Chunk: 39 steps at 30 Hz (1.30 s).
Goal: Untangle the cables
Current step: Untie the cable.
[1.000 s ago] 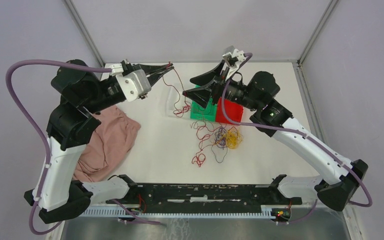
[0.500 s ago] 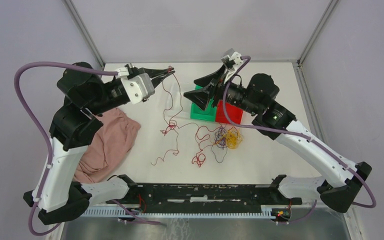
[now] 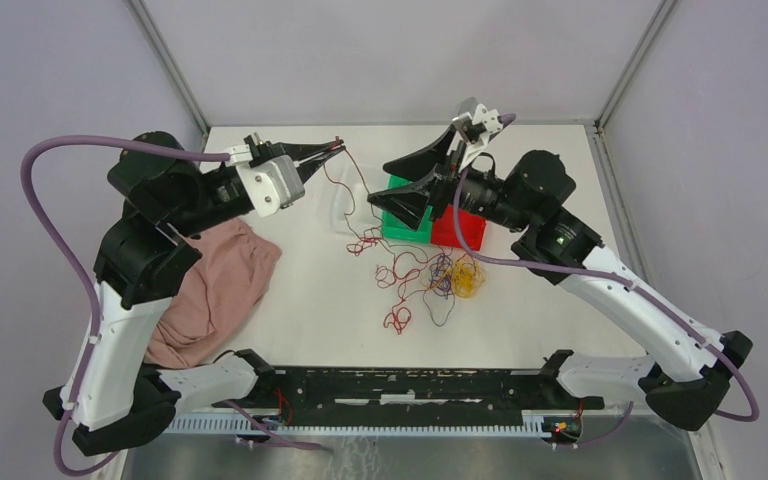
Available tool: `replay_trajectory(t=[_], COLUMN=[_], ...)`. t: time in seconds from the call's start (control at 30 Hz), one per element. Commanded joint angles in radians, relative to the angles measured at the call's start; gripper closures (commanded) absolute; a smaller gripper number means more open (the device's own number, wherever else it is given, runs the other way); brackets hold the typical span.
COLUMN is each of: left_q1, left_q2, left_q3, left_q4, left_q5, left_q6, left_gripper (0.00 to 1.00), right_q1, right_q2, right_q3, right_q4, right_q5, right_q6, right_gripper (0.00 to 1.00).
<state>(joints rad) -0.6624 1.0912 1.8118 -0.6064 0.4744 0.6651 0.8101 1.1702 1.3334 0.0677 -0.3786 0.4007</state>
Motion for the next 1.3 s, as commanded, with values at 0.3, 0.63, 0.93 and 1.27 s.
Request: replay_trajectory(t=[0.3,0.63,0.93,1.27], left_q1=[0.004,0.004,0.005,0.004], left_q2=[0.001,-0.159,-0.257,-0.127], left_q3=[0.011,-0.295,-0.638,-0.634], left_q4=[0.025,0.177,0.474,0.391], left_q5=[-0.008,-0.125,-0.233,-0.002], left_q6=[0.017,-0.205,-0.489,-0.571], left_gripper=[0.97,0.28,0.01,0.01], right_q1=[0.038,0.038,0.038,0.038], right_q2=[0.133,0.064,0.1,0.109], right_q3=[0.165,0.262,0.371,0.453], right_q4=[-0.097,-0.177,-0.279,-0.258], right_q5=[-0.035,0.333,0.211,0.108], right_q6=[-0.057,-0.215,-0.217,-0.127], right_gripper=[0.57,0.99,1.0,1.0])
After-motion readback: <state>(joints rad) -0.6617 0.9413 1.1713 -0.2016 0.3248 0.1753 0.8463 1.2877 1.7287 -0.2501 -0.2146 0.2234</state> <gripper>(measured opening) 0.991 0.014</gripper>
